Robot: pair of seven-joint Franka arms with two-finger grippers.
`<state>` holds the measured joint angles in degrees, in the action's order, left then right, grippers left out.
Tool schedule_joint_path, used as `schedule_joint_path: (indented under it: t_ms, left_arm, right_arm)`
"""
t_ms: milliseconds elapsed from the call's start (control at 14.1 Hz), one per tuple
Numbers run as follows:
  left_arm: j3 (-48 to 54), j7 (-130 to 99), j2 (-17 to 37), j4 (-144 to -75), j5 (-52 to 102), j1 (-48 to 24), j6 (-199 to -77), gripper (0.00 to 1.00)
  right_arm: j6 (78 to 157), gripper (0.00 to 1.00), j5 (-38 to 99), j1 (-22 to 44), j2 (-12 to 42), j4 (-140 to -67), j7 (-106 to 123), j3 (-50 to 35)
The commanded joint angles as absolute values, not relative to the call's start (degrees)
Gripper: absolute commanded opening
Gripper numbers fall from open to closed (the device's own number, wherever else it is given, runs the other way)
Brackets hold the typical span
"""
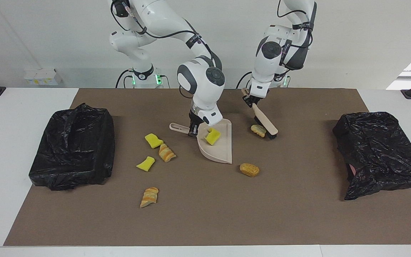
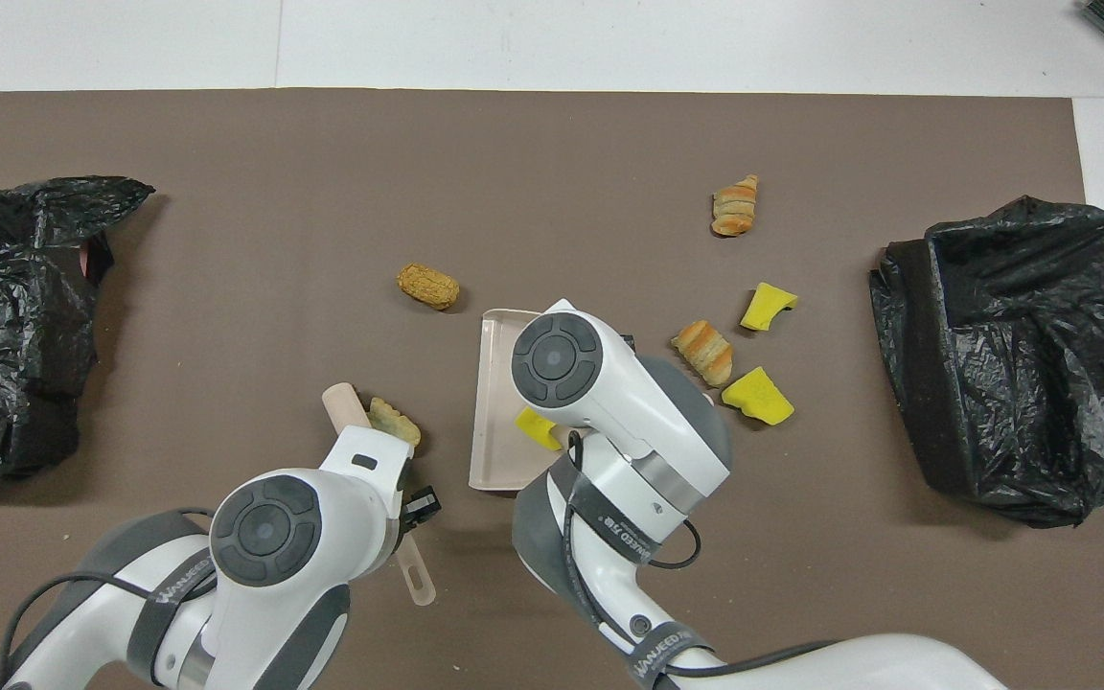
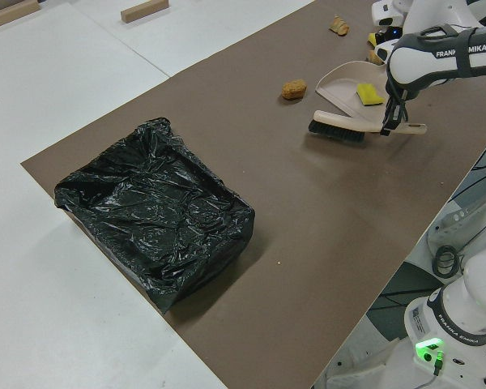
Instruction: Sweep and dump trash in bin
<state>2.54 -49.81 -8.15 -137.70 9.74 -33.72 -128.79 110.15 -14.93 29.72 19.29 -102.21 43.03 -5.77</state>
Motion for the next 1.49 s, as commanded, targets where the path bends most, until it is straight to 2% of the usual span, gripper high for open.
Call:
schedule_joint_path:
  t_ms: [0, 213, 497, 639, 1136, 1420]
  left_arm:
    - [1.85, -45.1, -6.24, -135.18, 13.09, -38.3, -130.42, 0.0]
    - [1.85, -41.84, -5.89, -133.52, 13.54, -42.26, -133.24, 0.0]
    - [1.32, -40.0, -3.96, -128.59, 13.27, -41.31, -130.7, 0.0]
    - [1.14, -34.4, -3.69, -127.62, 13.01, -37.47, -129.03, 0.0]
    - [1.14, -19.01, 3.16, -119.1, 6.96, -23.23, -126.39, 0.0]
    - [1.14, -2.93, 6.67, -118.04, 4.04, -18.2, -127.26, 0.0]
  right_arm:
    - [110.48, 0.0, -15.38, 29.27, 17.67, -104.15, 42.89, -6.06]
    - [110.3, 0.0, -15.38, 29.27, 17.4, -103.89, 42.89, -6.06]
    - [110.3, 0.0, -15.38, 29.01, 17.31, -103.89, 42.89, -6.06]
    - [110.3, 0.0, -15.29, 29.0, 17.31, -103.8, 42.8, -6.06]
    - [110.3, 0.0, -14.86, 28.48, 17.4, -103.8, 41.4, -6.06]
    - [110.21, 0.0, -14.77, 28.48, 17.31, -103.97, 36.92, -6.15]
